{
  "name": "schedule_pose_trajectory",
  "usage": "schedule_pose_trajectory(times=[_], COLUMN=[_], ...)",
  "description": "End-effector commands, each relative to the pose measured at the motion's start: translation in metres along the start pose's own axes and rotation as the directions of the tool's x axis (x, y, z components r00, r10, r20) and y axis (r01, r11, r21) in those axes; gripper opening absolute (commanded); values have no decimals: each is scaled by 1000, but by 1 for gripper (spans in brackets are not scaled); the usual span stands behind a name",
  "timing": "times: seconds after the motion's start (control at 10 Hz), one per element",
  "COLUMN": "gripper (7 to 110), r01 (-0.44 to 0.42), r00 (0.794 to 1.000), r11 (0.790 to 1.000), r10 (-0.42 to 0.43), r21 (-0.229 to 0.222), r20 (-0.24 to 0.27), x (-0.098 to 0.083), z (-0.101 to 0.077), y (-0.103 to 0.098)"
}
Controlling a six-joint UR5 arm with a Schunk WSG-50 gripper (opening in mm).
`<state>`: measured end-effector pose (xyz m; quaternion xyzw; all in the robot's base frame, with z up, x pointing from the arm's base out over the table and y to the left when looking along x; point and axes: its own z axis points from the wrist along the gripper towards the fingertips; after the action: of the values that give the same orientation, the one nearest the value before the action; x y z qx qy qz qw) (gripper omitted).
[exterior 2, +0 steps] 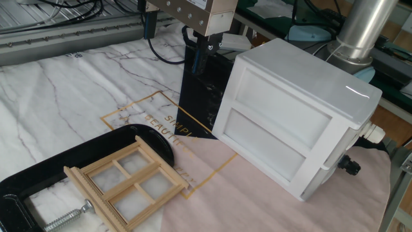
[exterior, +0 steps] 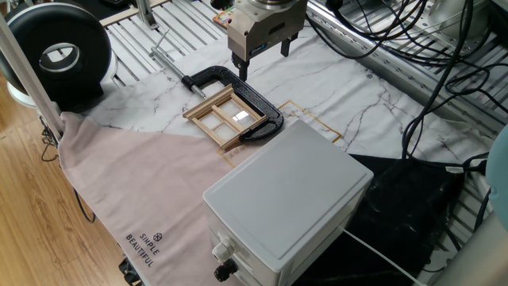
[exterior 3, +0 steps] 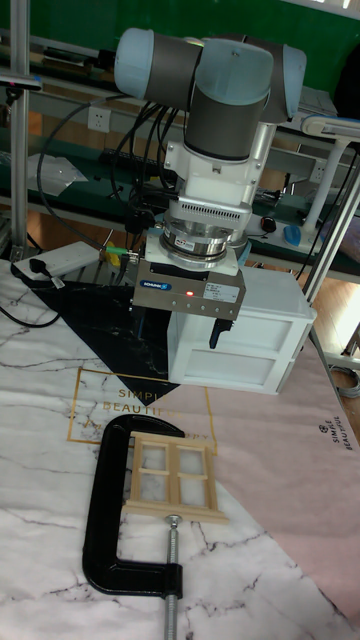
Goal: Open a sliding window
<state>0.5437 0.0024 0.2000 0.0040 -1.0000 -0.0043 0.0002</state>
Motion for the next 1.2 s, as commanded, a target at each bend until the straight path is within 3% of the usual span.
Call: schedule_pose_trajectory(times=[0.0,0.1,0.3,0.8,1.0,1.1], gripper=[107,7,7,7,7,7], r01=[-168,-156,-147,-149,-157,-171], r00=[969,972,975,974,972,969], r11=[983,986,989,988,986,980], r10=[179,163,150,152,166,186], r21=[-79,-54,-28,-34,-60,-103], r20=[169,168,162,168,170,162], x=[-45,-44,-42,-43,-45,-44], z=[-4,-4,-2,-1,0,2], y=[15,10,4,6,14,30])
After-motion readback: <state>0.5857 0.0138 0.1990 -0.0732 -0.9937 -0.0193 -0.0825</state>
